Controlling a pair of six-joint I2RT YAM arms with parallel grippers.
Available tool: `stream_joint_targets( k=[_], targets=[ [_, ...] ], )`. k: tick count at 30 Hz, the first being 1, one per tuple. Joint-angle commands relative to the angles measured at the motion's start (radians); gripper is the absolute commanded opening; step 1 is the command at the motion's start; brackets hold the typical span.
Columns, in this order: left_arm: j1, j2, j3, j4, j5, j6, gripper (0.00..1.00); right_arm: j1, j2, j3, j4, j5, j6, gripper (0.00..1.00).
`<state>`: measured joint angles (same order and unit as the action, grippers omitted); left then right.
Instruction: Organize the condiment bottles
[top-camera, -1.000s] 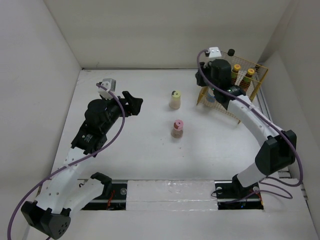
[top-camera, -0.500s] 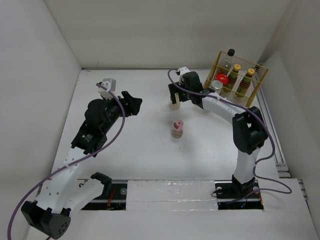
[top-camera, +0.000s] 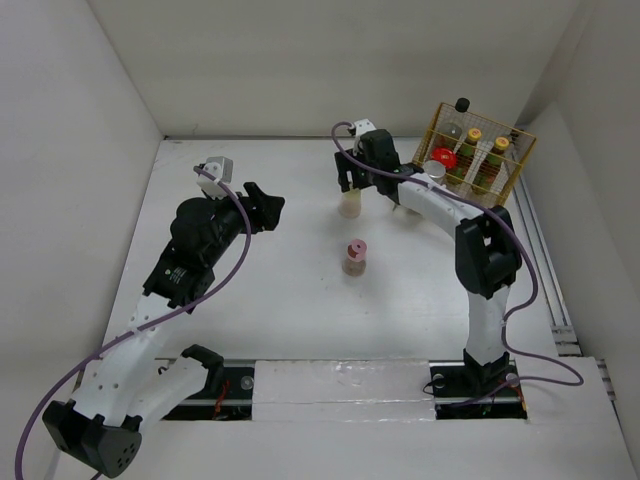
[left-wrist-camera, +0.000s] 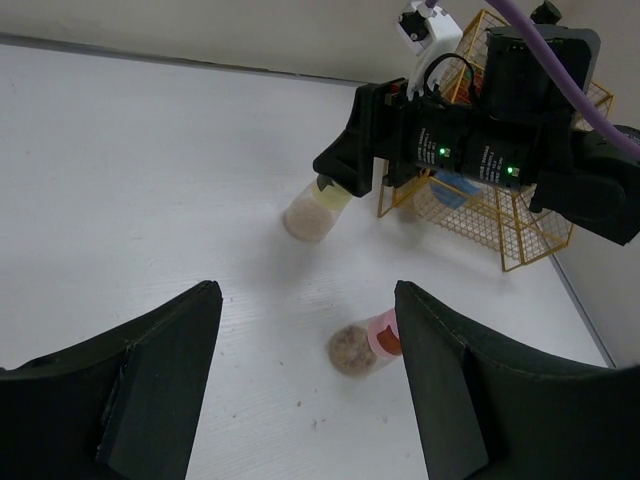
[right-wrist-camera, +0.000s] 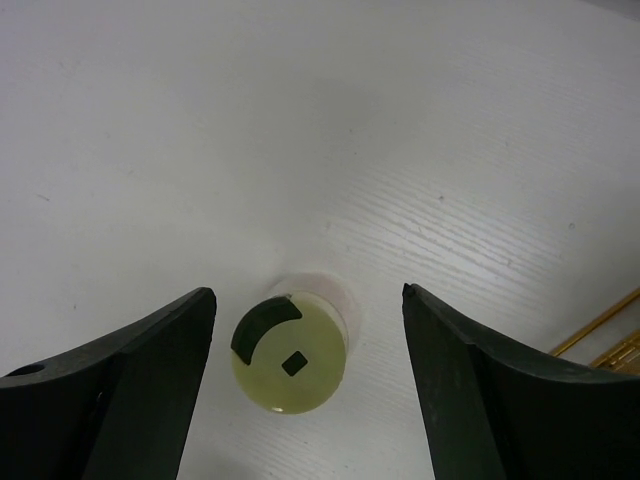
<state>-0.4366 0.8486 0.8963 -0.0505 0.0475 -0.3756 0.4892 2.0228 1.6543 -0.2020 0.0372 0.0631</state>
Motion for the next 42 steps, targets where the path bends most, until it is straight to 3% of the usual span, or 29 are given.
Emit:
stream_joint_targets(
  k=[1, 10, 15, 21, 23, 29, 31, 33, 35, 42],
  targets=[
    [0.001, -0.019, 0.023, 0.026, 0.002, 0.01, 0.66, -0.009, -0.005, 0.006, -0.007, 0.024, -0.005, 0.81],
    [0.001, -0.006, 0.023, 0.026, 0.011, 0.01, 0.66, 0.009, 0.005, -0.025, -0.016, 0.006, 0.004, 0.76],
    [0.001, -0.017, 0.023, 0.026, 0.011, 0.01, 0.66, 0.02, 0.024, 0.005, -0.028, -0.005, 0.004, 0.56],
    [0.001, -0.026, 0.023, 0.026, 0.022, 0.01, 0.66, 0.029, 0.036, 0.029, -0.068, -0.005, 0.004, 0.54],
    [0.001, -0.026, 0.023, 0.026, 0.011, 0.01, 0.66, 0.029, 0.036, 0.029, -0.068, -0.016, 0.004, 0.62],
    [0.001, -0.026, 0.023, 0.026, 0.02, 0.01, 0.66, 0.029, 0.025, -0.004, -0.077, -0.002, 0.004, 0.66],
    [0.001, -0.026, 0.023, 0.026, 0.02, 0.01, 0.66, 0.029, 0.025, -0.004, -0.077, -0.002, 0.004, 0.63],
    [0.001, -0.026, 0.023, 0.026, 0.02, 0.01, 0.66, 0.029, -0.004, -0.016, -0.059, 0.007, 0.004, 0.49],
    [0.001, -0.026, 0.023, 0.026, 0.02, 0.01, 0.66, 0.029, -0.033, -0.03, -0.033, 0.007, 0.004, 0.43],
    [0.001, -0.026, 0.023, 0.026, 0.02, 0.01, 0.66, 0.017, -0.372, -0.16, 0.094, 0.087, 0.004, 0.43]
  ],
)
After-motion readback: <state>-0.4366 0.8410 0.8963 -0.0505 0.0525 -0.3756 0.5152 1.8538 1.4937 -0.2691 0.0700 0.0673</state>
